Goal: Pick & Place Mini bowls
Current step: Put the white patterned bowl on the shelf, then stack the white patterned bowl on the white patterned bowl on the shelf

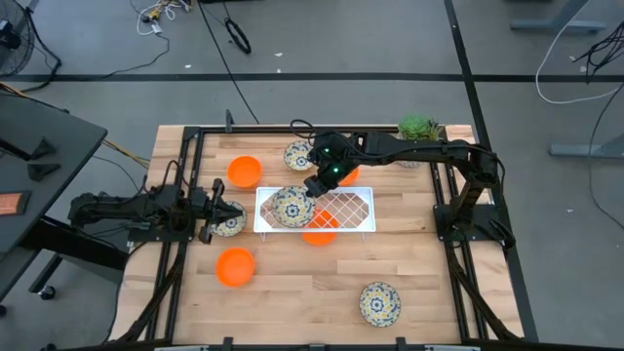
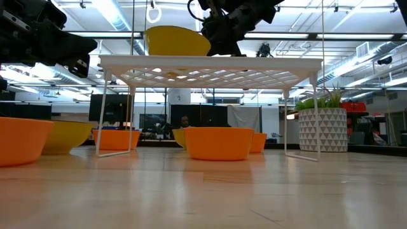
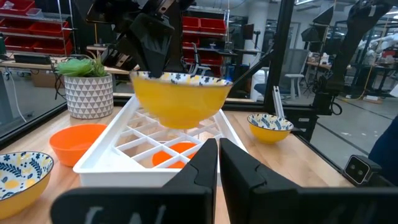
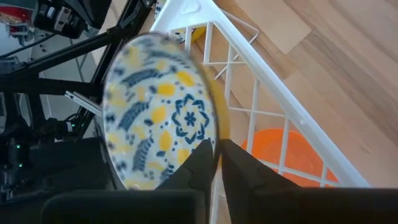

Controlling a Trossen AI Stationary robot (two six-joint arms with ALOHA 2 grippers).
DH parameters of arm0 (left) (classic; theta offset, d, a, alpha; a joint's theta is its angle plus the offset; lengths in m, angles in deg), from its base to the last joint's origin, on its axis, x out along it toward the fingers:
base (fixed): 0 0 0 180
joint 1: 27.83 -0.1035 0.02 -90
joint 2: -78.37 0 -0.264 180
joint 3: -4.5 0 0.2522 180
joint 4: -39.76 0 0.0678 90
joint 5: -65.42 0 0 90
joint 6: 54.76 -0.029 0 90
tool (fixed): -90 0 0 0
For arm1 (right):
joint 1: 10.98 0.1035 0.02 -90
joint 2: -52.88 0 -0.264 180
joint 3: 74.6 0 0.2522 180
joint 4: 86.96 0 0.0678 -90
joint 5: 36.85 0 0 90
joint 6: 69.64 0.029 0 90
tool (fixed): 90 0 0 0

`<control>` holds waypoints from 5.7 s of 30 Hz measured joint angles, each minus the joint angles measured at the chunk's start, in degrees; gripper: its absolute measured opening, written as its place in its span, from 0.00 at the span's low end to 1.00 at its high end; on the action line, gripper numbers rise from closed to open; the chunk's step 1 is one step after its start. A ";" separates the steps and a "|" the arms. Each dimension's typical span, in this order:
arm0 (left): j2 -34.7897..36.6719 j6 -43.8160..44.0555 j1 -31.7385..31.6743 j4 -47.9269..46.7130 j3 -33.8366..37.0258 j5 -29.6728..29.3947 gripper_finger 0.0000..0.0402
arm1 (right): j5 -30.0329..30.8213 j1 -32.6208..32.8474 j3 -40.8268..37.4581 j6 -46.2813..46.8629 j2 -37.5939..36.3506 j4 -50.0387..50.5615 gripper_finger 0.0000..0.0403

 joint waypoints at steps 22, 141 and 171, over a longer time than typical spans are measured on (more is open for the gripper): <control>0.00 0.02 0.00 0.00 0.01 0.01 0.06 | -0.07 -0.02 0.00 -0.58 0.00 -0.02 0.26; 0.02 0.01 0.00 0.00 0.02 0.00 0.06 | 22.85 61.68 -9.73 16.13 -12.44 25.94 0.43; 0.02 0.02 0.01 0.00 0.02 0.02 0.06 | 28.50 58.37 -14.89 44.88 -12.44 18.51 0.43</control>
